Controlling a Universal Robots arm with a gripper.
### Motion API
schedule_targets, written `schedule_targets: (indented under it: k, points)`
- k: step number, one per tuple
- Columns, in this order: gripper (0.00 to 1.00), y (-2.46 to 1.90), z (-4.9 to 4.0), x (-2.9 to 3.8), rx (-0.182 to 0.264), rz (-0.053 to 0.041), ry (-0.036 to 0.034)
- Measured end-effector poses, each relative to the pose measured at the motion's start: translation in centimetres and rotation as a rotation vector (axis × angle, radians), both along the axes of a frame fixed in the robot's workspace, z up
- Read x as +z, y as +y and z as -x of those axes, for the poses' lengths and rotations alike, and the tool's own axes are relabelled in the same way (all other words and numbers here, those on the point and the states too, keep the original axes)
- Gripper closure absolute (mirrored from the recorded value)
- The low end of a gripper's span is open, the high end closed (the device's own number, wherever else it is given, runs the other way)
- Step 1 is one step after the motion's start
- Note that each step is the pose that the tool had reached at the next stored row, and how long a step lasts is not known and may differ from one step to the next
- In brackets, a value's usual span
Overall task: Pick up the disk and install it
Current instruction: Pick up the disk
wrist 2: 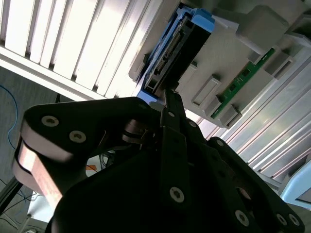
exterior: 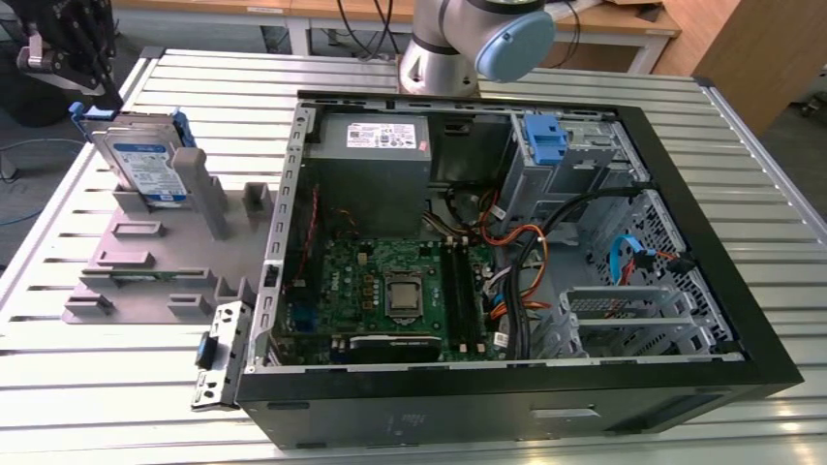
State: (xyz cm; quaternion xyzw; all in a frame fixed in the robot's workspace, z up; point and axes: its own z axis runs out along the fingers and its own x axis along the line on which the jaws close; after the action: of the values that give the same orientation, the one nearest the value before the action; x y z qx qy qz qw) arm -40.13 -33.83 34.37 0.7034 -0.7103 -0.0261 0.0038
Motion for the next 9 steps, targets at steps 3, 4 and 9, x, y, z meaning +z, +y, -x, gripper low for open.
schedule_targets:
  k: [3,4,9]
  points:
    - [0.89,0.0,0.0,0.0,0.0,0.0,0.0]
    - [0.89,0.0,0.0,0.0,0.0,0.0,0.0001]
    - [0.89,0.0,-0.02,-0.14,0.005,0.0,0.0]
